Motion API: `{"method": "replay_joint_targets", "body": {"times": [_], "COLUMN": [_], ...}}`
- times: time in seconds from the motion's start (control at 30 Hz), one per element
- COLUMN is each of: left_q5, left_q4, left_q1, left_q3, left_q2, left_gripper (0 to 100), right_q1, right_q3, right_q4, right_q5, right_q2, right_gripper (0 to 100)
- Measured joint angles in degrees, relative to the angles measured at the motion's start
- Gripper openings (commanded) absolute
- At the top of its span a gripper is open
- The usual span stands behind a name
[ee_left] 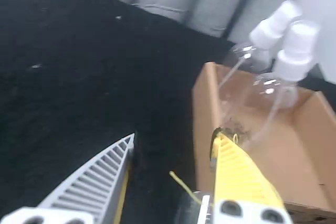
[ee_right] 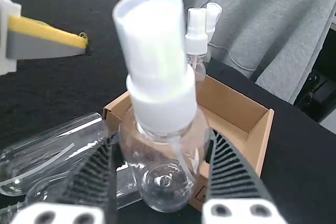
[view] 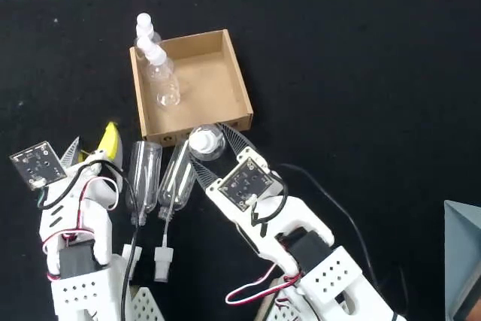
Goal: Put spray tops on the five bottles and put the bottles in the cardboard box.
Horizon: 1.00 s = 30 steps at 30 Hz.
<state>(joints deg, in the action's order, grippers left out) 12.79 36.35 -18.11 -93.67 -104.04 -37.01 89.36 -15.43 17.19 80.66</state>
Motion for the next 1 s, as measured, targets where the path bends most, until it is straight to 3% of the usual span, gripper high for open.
{"method": "replay_joint_targets", "body": {"times": [0.5, 1.0], "left_q5": [-1.8, -1.8], "left_q4": [0.0, 0.0], "left_q1": [-3.6, -4.4], "left_q3": [-1.7, -1.7], "left_q2": [0.0, 0.0], "left_gripper": [10, 4], "right_q1": [0.0, 4.5], "right_q3": [-0.3, -15.1], "right_q4": [0.0, -7.6], "right_q5": [0.0, -2.0], "right_q2": [0.0, 0.0], "right_gripper": [9.3, 9.2]}}
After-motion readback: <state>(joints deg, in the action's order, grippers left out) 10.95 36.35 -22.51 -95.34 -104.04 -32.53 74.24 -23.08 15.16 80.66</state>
